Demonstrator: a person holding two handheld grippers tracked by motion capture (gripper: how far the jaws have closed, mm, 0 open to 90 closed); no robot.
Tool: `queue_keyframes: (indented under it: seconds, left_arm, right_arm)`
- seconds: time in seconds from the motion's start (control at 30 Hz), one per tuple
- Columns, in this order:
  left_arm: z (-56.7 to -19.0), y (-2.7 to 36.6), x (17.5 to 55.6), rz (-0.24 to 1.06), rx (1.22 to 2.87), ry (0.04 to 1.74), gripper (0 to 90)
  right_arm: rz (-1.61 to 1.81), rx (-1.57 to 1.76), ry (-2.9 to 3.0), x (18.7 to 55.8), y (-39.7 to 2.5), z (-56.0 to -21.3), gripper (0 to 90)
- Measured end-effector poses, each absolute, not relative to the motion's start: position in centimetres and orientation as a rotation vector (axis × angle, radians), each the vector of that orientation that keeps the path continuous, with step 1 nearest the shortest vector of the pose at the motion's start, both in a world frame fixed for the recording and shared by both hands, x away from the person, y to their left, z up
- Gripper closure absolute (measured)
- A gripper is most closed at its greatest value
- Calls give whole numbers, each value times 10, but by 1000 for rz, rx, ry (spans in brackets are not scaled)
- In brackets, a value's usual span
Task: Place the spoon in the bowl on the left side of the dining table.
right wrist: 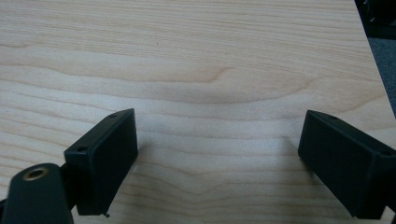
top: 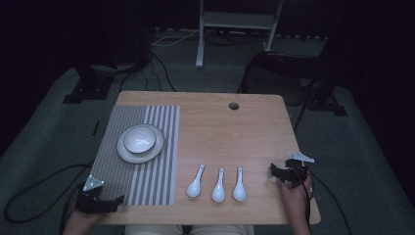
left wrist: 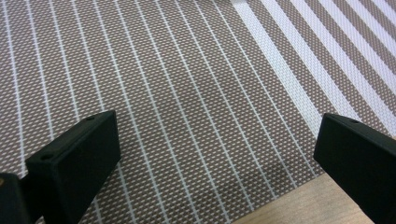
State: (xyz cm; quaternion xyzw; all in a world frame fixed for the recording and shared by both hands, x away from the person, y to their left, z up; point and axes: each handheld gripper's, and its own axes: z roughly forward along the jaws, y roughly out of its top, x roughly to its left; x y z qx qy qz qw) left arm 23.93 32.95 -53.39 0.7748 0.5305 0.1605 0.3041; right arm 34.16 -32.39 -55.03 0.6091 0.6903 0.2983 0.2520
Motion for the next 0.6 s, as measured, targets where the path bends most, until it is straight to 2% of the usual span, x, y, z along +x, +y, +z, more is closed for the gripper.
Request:
queue_keyframes:
  seconds: [0.6]
  left_arm:
    - [-523, 313, 243, 434, 2046, 1329, 6]
  right_arm:
    - [812, 1656, 1878, 341, -324, -550, 112]
